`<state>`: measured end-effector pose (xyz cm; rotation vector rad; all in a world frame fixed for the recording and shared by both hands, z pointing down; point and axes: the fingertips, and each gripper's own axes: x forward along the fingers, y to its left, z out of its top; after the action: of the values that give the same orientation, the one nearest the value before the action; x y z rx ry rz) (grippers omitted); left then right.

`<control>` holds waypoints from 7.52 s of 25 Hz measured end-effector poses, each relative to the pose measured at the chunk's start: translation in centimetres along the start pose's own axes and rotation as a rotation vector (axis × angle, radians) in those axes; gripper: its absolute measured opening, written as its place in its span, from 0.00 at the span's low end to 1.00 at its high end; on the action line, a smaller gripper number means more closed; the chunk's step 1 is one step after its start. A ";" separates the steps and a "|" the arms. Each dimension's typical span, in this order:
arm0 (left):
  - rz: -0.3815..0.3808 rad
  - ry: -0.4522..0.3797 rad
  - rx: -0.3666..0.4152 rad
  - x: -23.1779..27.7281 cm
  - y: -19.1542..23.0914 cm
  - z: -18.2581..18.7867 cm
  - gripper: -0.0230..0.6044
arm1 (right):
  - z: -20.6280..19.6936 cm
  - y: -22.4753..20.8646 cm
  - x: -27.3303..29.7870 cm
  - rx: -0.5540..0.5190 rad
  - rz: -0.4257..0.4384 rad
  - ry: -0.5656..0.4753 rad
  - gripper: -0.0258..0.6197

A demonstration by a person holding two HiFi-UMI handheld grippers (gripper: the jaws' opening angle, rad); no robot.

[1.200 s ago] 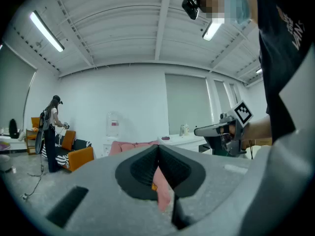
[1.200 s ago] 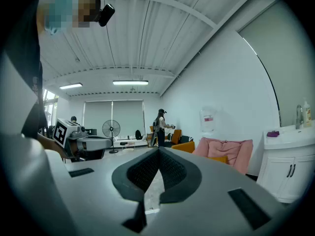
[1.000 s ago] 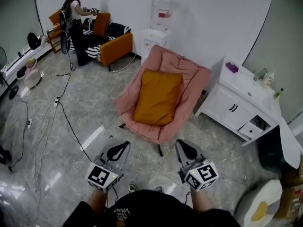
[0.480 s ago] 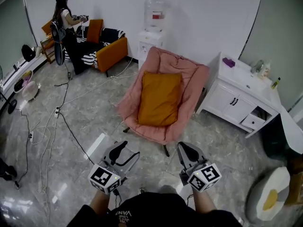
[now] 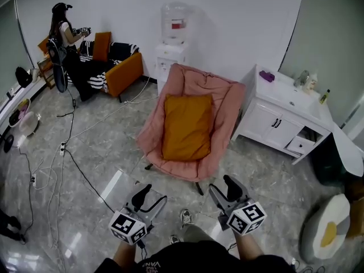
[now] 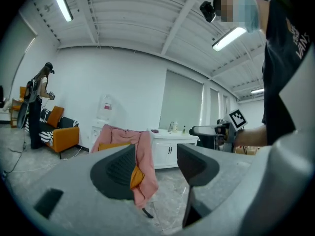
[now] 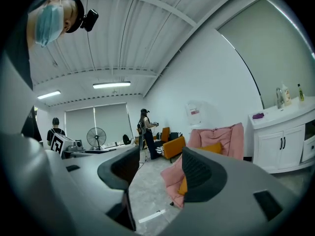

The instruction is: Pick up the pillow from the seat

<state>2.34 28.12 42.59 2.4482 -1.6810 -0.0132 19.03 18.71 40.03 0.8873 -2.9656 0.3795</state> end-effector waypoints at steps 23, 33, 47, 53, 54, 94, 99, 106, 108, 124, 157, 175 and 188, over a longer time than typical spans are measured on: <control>0.011 0.030 0.035 15.7 13.2 3.1 0.45 | 2.4 -12.0 17.9 0.025 0.051 0.041 0.43; -0.153 0.072 0.017 19.1 22.8 3.7 0.45 | 2.5 -12.4 25.6 0.052 -0.122 0.021 0.43; -0.537 0.117 0.068 24.0 30.2 6.4 0.45 | 3.6 -8.6 28.3 0.106 -0.501 -0.107 0.43; -0.617 0.131 0.047 25.4 28.8 5.5 0.45 | 2.3 -9.5 25.4 0.135 -0.617 -0.098 0.43; -0.621 0.136 0.042 25.8 28.7 5.2 0.45 | 2.1 -9.9 25.1 0.139 -0.628 -0.096 0.43; -0.015 0.430 -0.261 50.1 40.7 -14.1 0.47 | -10.9 -42.0 38.7 0.214 -0.398 0.304 0.43; 0.080 0.473 -0.353 50.3 44.0 -17.8 0.53 | -16.4 -44.4 41.6 0.243 -0.363 0.411 0.44; 0.124 0.504 -0.403 53.6 48.1 -21.0 0.57 | -23.0 -48.0 43.1 0.301 -0.375 0.532 0.45; 0.125 0.513 -0.403 54.6 49.0 -21.6 0.57 | -24.0 -48.5 43.4 0.312 -0.374 0.547 0.45; 0.114 0.575 -0.430 59.1 50.9 -25.6 0.58 | -28.7 -49.4 46.9 0.419 -0.350 0.587 0.38; 0.114 0.535 -0.457 45.9 45.6 -19.2 0.07 | -22.3 -38.0 39.4 0.320 -0.462 0.531 0.05; 0.017 0.457 -0.445 36.5 42.3 -14.3 0.07 | -18.2 -28.7 34.5 0.272 -0.536 0.465 0.05; -0.092 0.258 -0.362 34.1 41.8 -4.9 0.07 | -9.6 -23.1 33.0 0.223 -0.597 0.231 0.05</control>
<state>-23.42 -17.45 56.53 2.1507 -1.3258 -0.0114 3.54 -15.43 57.55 1.5582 -2.3306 0.7223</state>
